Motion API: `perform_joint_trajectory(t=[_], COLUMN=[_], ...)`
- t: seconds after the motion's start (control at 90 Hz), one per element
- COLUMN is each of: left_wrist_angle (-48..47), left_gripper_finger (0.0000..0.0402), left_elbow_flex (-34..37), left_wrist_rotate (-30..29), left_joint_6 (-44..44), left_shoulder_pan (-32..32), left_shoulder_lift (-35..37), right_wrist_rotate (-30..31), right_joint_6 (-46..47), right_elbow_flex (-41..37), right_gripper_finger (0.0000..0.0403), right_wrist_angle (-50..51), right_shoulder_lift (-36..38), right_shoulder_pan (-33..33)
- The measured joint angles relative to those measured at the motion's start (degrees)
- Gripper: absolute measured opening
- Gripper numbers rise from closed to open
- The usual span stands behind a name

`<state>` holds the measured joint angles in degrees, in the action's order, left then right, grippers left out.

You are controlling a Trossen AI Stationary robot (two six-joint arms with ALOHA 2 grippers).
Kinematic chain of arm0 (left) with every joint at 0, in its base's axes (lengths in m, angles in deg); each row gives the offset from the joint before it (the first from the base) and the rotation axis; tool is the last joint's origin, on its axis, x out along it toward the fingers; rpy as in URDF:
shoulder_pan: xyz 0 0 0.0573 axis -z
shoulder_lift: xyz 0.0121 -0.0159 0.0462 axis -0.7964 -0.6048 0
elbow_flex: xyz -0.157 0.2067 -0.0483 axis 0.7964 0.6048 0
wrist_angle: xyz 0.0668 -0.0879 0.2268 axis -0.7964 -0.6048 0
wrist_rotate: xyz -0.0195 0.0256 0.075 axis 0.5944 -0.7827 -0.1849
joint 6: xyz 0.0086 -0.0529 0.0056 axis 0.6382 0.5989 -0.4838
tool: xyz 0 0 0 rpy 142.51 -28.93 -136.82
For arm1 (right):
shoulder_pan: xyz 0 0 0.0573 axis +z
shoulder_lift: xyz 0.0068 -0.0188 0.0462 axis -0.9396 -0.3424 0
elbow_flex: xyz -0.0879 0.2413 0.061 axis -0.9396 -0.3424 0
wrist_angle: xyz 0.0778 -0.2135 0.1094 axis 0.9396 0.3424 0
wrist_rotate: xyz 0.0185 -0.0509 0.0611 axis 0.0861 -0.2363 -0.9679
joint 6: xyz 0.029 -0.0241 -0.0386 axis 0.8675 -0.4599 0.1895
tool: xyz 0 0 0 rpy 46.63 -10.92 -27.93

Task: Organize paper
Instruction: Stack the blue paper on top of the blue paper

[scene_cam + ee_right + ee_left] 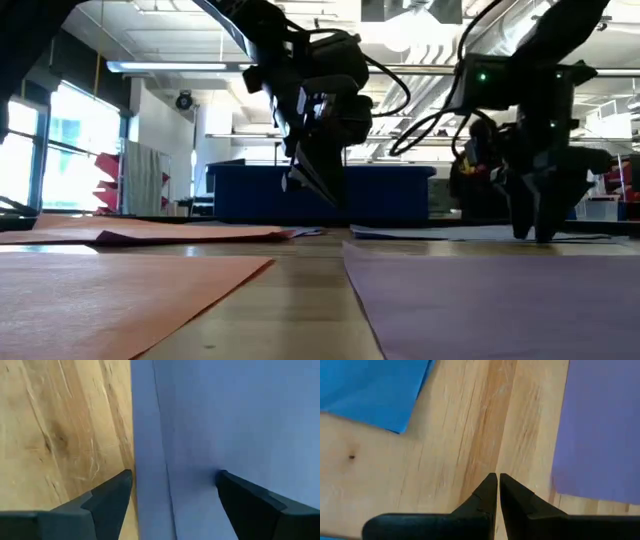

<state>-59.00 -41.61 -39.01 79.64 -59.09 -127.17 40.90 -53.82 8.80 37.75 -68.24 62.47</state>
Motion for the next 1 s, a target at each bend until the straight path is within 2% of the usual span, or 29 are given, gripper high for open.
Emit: perform_joint_trajectory(t=[0.333,0.478,0.622,0.867,1.0], left_wrist_angle=[0.0,0.0,0.0,0.0,0.0], left_gripper_finger=[0.0,0.0,0.0,0.0,0.0], left_elbow_flex=[0.0,0.0,0.0,0.0,0.0], left_wrist_rotate=[0.0,-0.1,-0.1,-0.2,-0.2], left_joint_6=[1.0,1.0,1.0,1.0,1.0], left_shoulder_pan=[0.0,0.0,0.0,0.0,0.0], left_shoulder_lift=[0.0,0.0,0.0,0.0,0.0], right_wrist_rotate=[-1.3,-2.2,-2.4,-2.7,-1.7], right_joint_6=[0.4,0.4,-1.1,-1.0,0.0], right_elbow_flex=[1.1,2.6,2.5,2.5,2.5], right_gripper_finger=[0.0151,0.0131,0.0149,0.0235,0.0245], right_wrist_angle=[1.7,3.6,3.7,3.9,3.9], right_shoulder_lift=[-0.4,-0.6,-0.6,-0.5,-0.5], right_shoulder_pan=[0.0,0.0,0.0,0.4,1.2])
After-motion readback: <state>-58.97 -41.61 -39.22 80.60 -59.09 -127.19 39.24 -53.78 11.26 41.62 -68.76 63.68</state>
